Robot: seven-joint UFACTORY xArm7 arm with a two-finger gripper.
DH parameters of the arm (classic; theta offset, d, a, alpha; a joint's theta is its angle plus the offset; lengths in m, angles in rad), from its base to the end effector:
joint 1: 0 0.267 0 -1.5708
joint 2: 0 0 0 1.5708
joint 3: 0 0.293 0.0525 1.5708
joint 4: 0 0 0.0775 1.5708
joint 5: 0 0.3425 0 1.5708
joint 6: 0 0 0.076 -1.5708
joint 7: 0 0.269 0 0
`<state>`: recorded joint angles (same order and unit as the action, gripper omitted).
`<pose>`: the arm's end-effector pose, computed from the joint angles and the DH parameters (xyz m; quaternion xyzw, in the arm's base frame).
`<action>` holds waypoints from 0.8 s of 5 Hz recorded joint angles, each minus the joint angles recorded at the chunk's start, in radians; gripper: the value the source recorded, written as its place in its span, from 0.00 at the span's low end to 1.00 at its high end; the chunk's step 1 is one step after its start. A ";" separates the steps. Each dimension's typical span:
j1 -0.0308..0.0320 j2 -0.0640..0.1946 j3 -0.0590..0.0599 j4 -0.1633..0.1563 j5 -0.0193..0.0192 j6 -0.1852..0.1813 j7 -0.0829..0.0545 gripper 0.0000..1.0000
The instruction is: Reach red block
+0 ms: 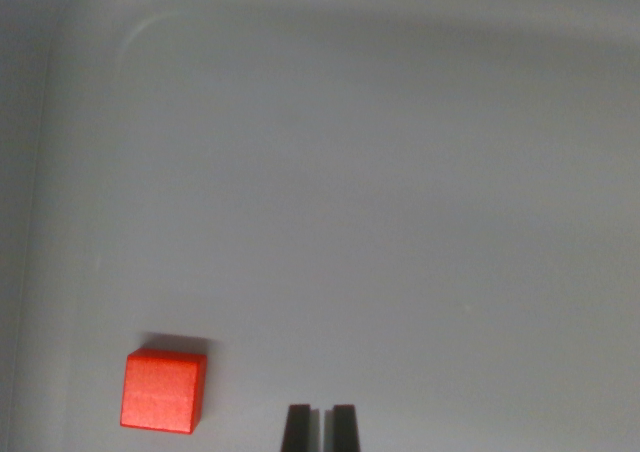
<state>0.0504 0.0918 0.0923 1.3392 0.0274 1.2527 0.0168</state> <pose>0.4971 0.0778 0.2495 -0.9981 -0.0584 0.0038 0.0170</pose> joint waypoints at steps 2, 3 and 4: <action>0.0097 0.014 0.007 -0.034 -0.0017 -0.045 0.009 0.00; 0.0097 0.014 0.007 -0.034 -0.0017 -0.045 0.009 0.00; 0.0198 0.029 0.014 -0.069 -0.0035 -0.092 0.018 0.00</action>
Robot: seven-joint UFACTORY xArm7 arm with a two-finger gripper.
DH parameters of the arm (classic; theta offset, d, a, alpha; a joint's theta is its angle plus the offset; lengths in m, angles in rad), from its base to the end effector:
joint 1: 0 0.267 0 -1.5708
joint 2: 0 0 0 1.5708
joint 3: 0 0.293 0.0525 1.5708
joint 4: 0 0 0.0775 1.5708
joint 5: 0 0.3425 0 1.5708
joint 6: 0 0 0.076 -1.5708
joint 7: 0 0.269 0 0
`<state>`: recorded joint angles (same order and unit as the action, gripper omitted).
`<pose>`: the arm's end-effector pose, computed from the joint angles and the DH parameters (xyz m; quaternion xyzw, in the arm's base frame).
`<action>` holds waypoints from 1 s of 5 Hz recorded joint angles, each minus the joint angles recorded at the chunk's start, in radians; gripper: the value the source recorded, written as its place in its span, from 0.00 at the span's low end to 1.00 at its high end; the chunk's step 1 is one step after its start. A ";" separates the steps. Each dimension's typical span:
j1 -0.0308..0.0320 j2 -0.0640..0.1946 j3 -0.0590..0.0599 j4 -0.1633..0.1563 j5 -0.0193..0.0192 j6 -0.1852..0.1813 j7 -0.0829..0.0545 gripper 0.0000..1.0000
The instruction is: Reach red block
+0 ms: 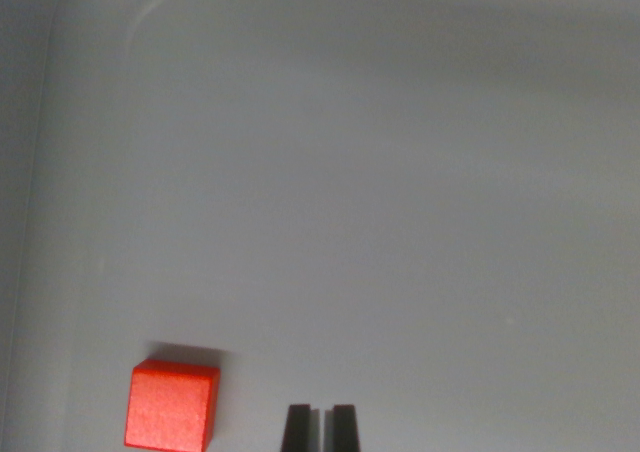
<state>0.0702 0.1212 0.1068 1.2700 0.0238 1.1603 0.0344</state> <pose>0.4959 0.0942 0.2125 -0.9976 -0.0661 0.0072 0.0167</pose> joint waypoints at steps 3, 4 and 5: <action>0.0101 0.015 0.007 -0.035 -0.0018 -0.047 0.009 0.00; 0.0202 0.030 0.015 -0.071 -0.0036 -0.094 0.018 0.00; 0.0202 0.030 0.015 -0.071 -0.0036 -0.094 0.018 0.00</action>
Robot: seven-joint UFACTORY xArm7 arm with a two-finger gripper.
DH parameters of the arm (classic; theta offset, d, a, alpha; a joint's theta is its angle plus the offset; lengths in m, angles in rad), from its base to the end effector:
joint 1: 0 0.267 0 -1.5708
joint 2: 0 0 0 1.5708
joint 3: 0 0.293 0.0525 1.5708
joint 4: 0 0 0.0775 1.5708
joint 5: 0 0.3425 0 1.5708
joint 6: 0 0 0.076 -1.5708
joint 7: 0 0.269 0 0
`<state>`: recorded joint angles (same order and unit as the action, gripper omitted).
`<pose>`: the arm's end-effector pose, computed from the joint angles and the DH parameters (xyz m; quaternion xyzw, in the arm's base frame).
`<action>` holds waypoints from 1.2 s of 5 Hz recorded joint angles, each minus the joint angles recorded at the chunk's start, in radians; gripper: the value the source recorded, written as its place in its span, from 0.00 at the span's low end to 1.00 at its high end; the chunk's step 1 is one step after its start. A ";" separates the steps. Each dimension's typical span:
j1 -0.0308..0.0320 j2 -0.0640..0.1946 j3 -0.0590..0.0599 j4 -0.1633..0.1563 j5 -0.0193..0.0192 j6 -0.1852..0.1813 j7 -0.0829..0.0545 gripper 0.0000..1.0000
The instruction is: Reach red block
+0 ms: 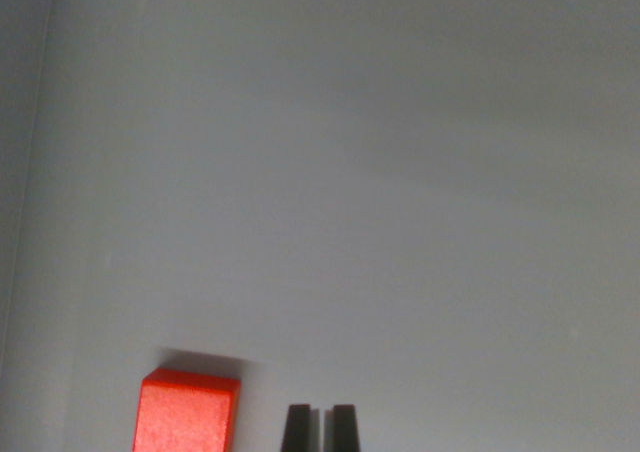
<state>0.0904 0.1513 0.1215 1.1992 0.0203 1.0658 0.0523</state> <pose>0.4905 0.1107 0.1752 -0.9971 -0.0741 0.0107 0.0167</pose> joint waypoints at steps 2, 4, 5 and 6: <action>0.0096 0.014 0.007 -0.034 -0.0017 -0.045 0.009 0.00; 0.0195 0.029 0.014 -0.068 -0.0035 -0.091 0.017 0.00; 0.0290 0.043 0.021 -0.102 -0.0052 -0.136 0.026 0.00; 0.0290 0.043 0.021 -0.102 -0.0052 -0.136 0.026 0.00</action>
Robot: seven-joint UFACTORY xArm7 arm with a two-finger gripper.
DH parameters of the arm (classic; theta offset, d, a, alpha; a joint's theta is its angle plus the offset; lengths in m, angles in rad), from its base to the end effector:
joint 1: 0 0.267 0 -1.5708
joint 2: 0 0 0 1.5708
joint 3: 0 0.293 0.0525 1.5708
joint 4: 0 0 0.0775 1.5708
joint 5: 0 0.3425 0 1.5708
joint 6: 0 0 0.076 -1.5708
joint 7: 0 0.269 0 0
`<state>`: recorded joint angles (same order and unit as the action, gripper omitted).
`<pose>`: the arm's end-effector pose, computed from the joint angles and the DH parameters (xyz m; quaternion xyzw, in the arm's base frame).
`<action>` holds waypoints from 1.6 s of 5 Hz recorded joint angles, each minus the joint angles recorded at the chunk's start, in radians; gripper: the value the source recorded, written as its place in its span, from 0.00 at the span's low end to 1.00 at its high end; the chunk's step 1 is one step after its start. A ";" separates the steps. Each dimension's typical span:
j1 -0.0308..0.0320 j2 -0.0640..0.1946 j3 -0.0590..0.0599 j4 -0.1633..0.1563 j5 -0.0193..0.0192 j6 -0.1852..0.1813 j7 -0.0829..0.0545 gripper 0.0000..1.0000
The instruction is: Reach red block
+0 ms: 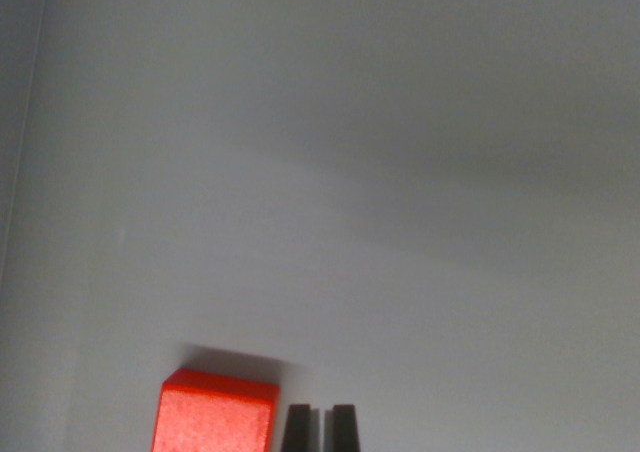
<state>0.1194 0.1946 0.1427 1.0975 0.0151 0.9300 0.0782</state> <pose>0.4758 0.1331 0.1232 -0.9960 -0.0861 0.0158 0.0173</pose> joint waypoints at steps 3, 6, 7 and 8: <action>0.0176 0.026 0.013 -0.062 -0.0031 -0.082 0.016 0.00; 0.0256 0.038 0.019 -0.090 -0.0045 -0.120 0.023 0.00; 0.0328 0.049 0.024 -0.115 -0.0058 -0.153 0.029 0.00; 0.0328 0.049 0.024 -0.115 -0.0058 -0.153 0.029 0.00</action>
<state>0.1522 0.2434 0.1667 0.9827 0.0093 0.7768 0.1073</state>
